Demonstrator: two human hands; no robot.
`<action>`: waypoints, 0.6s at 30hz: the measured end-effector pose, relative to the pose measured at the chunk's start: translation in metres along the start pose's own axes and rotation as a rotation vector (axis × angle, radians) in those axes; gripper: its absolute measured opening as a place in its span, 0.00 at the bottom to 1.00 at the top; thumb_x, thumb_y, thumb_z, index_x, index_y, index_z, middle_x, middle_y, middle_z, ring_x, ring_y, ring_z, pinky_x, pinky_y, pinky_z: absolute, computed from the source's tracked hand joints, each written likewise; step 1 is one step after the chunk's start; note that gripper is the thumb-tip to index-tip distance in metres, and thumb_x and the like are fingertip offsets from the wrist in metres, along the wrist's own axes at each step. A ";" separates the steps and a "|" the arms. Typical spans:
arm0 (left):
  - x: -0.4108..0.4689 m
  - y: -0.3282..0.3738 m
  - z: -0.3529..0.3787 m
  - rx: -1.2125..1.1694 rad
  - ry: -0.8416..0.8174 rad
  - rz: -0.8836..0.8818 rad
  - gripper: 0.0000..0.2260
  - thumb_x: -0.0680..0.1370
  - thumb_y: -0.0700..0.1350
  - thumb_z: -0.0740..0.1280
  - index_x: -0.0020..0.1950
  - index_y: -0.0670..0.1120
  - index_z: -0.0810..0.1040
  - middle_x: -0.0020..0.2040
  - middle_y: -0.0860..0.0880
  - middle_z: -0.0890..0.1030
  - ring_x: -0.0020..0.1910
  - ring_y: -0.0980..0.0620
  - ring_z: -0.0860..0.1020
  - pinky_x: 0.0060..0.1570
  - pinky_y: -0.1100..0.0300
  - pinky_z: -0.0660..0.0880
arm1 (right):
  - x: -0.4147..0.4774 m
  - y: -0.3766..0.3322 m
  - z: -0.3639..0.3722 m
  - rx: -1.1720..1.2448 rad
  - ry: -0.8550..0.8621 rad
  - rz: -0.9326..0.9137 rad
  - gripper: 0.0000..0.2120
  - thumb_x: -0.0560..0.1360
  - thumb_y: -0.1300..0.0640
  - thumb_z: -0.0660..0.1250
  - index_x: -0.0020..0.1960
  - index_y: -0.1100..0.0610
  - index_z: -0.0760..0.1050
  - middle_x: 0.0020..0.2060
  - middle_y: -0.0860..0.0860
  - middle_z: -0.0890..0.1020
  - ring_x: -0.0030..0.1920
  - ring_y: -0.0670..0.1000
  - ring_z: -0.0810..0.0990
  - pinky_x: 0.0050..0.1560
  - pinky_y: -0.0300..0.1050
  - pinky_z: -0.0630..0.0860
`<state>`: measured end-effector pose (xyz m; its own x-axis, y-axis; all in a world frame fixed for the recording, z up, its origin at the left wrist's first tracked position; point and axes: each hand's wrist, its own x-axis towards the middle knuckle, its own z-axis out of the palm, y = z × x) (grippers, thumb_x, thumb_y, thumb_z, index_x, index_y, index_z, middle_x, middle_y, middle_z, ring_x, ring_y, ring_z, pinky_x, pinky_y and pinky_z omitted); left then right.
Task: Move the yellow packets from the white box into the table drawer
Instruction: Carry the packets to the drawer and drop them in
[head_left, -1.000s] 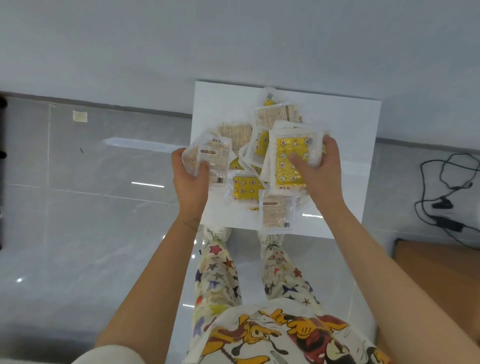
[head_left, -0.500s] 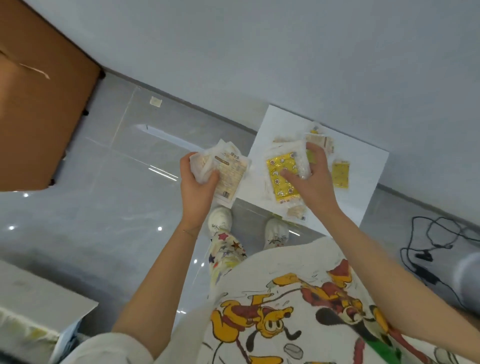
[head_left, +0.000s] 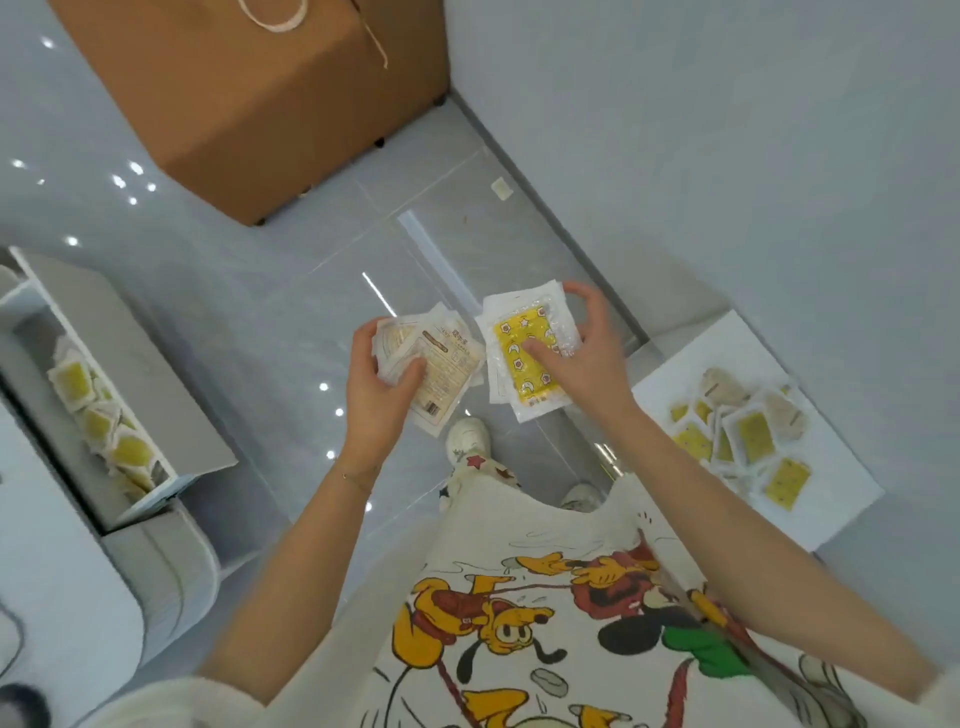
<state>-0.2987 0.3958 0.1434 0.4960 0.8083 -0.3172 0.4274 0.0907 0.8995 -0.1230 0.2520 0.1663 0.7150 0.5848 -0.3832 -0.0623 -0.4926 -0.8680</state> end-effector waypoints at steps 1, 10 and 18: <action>0.004 -0.001 -0.016 -0.019 0.035 -0.009 0.20 0.76 0.35 0.68 0.65 0.46 0.68 0.51 0.61 0.77 0.49 0.61 0.79 0.43 0.67 0.76 | 0.006 -0.011 0.014 -0.012 -0.020 -0.016 0.31 0.69 0.58 0.76 0.67 0.50 0.65 0.49 0.38 0.78 0.42 0.43 0.82 0.38 0.38 0.81; 0.029 -0.001 -0.129 -0.201 0.334 -0.089 0.18 0.76 0.37 0.69 0.64 0.45 0.69 0.56 0.50 0.78 0.54 0.54 0.79 0.50 0.62 0.77 | 0.049 -0.104 0.125 -0.109 -0.274 -0.106 0.34 0.71 0.58 0.75 0.70 0.45 0.60 0.50 0.46 0.82 0.42 0.45 0.84 0.40 0.40 0.82; 0.063 -0.011 -0.196 -0.295 0.612 -0.135 0.20 0.76 0.33 0.67 0.66 0.43 0.67 0.53 0.57 0.76 0.50 0.67 0.78 0.46 0.69 0.76 | 0.106 -0.149 0.223 -0.163 -0.469 -0.177 0.29 0.70 0.58 0.75 0.64 0.49 0.63 0.47 0.52 0.84 0.41 0.50 0.85 0.42 0.53 0.83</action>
<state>-0.4201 0.5594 0.1728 -0.0996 0.9538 -0.2835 0.1892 0.2978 0.9357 -0.1935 0.5315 0.1844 0.3141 0.8753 -0.3677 0.1666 -0.4321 -0.8863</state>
